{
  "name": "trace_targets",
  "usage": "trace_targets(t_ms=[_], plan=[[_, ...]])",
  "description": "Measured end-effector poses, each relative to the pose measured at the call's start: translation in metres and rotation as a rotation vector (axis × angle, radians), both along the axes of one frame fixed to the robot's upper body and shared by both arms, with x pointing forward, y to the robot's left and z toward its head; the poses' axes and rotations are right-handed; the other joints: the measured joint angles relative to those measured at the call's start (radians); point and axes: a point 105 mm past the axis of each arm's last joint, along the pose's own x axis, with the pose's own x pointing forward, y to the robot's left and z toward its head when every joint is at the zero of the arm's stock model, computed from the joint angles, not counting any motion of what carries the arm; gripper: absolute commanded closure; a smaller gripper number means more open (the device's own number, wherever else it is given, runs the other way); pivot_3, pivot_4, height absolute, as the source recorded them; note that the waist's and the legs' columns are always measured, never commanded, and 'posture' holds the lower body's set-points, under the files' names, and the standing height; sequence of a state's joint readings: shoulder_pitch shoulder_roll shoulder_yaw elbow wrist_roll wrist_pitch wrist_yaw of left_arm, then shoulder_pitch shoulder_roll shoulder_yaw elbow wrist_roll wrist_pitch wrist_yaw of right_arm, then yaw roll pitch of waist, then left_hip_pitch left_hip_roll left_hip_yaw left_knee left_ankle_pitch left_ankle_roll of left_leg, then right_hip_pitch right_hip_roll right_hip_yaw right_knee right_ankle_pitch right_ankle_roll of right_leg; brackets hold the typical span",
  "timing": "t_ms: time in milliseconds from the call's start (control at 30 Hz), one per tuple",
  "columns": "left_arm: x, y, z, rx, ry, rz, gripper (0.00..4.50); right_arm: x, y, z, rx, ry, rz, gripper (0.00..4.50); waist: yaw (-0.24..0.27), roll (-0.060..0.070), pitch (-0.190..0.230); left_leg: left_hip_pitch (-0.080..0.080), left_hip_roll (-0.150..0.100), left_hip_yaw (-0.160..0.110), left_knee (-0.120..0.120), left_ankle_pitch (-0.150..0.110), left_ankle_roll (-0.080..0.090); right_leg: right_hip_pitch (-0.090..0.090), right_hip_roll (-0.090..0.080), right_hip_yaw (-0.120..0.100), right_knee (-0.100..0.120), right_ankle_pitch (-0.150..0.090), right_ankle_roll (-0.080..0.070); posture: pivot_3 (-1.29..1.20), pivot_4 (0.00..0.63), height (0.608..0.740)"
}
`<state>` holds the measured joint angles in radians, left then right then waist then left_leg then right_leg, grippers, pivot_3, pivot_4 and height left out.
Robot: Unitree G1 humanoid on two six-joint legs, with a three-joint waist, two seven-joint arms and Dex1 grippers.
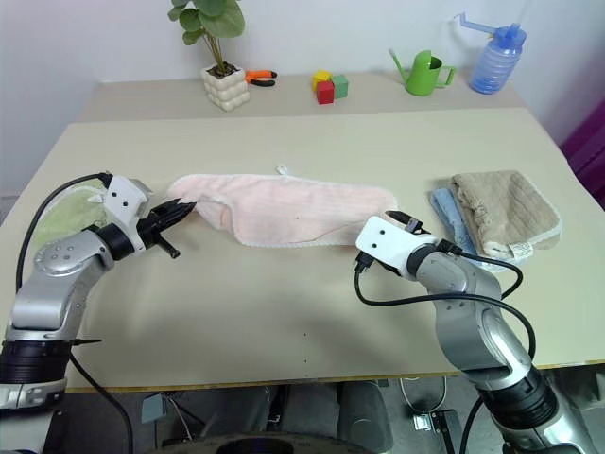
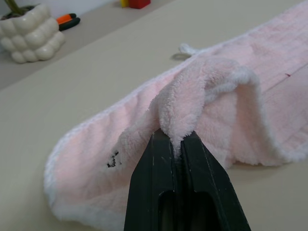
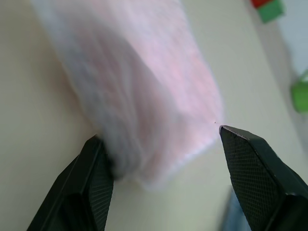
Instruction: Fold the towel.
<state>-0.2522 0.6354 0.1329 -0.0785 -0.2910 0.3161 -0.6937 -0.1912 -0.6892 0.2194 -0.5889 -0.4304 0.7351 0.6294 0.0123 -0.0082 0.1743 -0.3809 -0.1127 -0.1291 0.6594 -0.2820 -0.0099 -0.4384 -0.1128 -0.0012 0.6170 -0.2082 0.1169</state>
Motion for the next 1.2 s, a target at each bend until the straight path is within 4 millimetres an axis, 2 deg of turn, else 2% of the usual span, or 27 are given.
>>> trace_targets(t_ms=[67, 167, 333, 600, 733, 800, 900, 967, 1033, 1067, 1133, 1200], plan=[[0.000, -0.003, 0.000, -0.005, -0.003, -0.008, 4.50, 0.000, 0.005, 0.003, -0.009, -0.026, 0.038, 1.14, -0.001, 0.000, 0.000, 0.000, 0.000, 0.000, 0.000, 0.000, 0.000, 0.000, 0.000, 0.000, 0.000, 0.000, 0.000, 0.00, 0.150, 0.732], [0.001, -0.003, 0.002, -0.002, -0.012, -0.012, 4.50, -0.002, 0.016, 0.007, -0.031, -0.064, 0.125, 2.00, -0.001, 0.000, 0.000, 0.000, 0.000, 0.000, 0.000, 0.000, 0.000, 0.000, 0.000, 0.000, 0.000, 0.000, 0.000, 0.00, 0.150, 0.732], [0.000, -0.003, 0.001, -0.001, -0.014, -0.013, 4.50, -0.004, 0.022, 0.003, -0.041, -0.071, 0.181, 4.44, 0.001, 0.000, 0.000, 0.000, 0.000, 0.000, 0.001, 0.000, 0.000, 0.001, 0.000, 0.000, 0.000, 0.000, 0.000, 0.00, 0.150, 0.732], [-0.002, 0.002, -0.001, 0.013, -0.005, -0.007, 4.50, 0.004, 0.009, 0.000, -0.022, -0.049, 0.108, 4.44, 0.000, 0.000, 0.000, 0.000, 0.000, 0.000, 0.001, 0.000, 0.000, 0.001, 0.000, 0.000, 0.000, 0.000, 0.000, 0.00, 0.150, 0.732], [0.001, 0.011, 0.007, 0.018, -0.030, 0.017, 4.50, 0.022, -0.007, 0.018, -0.034, -0.127, 0.057, 4.44, 0.001, 0.000, 0.000, 0.000, 0.000, 0.000, 0.001, 0.000, 0.000, 0.001, 0.000, 0.000, 0.000, 0.000, 0.000, 0.00, 0.150, 0.732], [0.010, 0.018, 0.020, 0.003, -0.080, 0.054, 4.50, 0.034, -0.015, 0.033, -0.047, -0.191, 0.039, 4.44, 0.001, 0.000, 0.000, 0.000, 0.000, 0.000, 0.001, 0.000, 0.000, 0.001, 0.000, -0.001, 0.000, 0.000, 0.000, 0.00, 0.150, 0.732], [0.031, 0.032, 0.063, -0.044, -0.243, 0.149, 4.50, 0.057, -0.029, 0.065, -0.070, -0.316, 0.013, 4.44, 0.001, -0.001, 0.001, 0.000, 0.000, 0.000, 0.002, 0.001, -0.001, 0.001, 0.000, -0.001, 0.000, 0.000, 0.000, 0.00, 0.150, 0.732], [0.045, 0.042, 0.099, -0.077, -0.374, 0.229, 4.50, 0.072, -0.035, 0.095, -0.067, -0.420, 0.012, 4.44, -0.001, -0.001, 0.001, -0.001, 0.000, 0.000, 0.002, 0.001, -0.001, 0.000, 0.000, -0.001, 0.000, 0.000, 0.000, 0.00, 0.150, 0.732], [0.046, 0.046, 0.133, -0.103, -0.494, 0.259, 4.50, 0.077, -0.034, 0.130, -0.055, -0.535, 0.047, 4.44, -0.004, -0.001, 0.001, -0.002, 0.000, 0.000, 0.000, 0.000, -0.001, -0.001, 0.000, -0.001, -0.001, 0.000, 0.000, 0.00, 0.150, 0.732], [0.044, 0.047, 0.142, -0.108, -0.526, 0.261, 4.50, 0.076, -0.032, 0.143, -0.044, -0.576, 0.069, 4.44, -0.007, -0.001, 0.001, -0.002, 0.000, 0.001, -0.001, -0.001, -0.001, -0.002, 0.000, -0.001, -0.002, 0.000, 0.000, 0.00, 0.150, 0.732], [0.041, 0.053, 0.143, -0.102, -0.528, 0.266, 4.50, 0.073, -0.028, 0.153, -0.016, -0.605, 0.118, 4.44, -0.015, -0.001, 0.000, -0.002, 0.000, 0.001, -0.003, -0.001, 0.000, -0.002, 0.000, -0.001, -0.004, 0.000, 0.000, 0.00, 0.150, 0.732], [0.038, 0.058, 0.129, -0.083, -0.479, 0.260, 4.50, 0.071, -0.024, 0.148, 0.012, -0.575, 0.166, 4.44, -0.026, -0.001, 0.000, -0.003, 0.000, 0.002, -0.003, -0.001, 0.000, -0.003, -0.001, -0.001, -0.004, 0.000, 0.001, 0.00, 0.150, 0.732]])
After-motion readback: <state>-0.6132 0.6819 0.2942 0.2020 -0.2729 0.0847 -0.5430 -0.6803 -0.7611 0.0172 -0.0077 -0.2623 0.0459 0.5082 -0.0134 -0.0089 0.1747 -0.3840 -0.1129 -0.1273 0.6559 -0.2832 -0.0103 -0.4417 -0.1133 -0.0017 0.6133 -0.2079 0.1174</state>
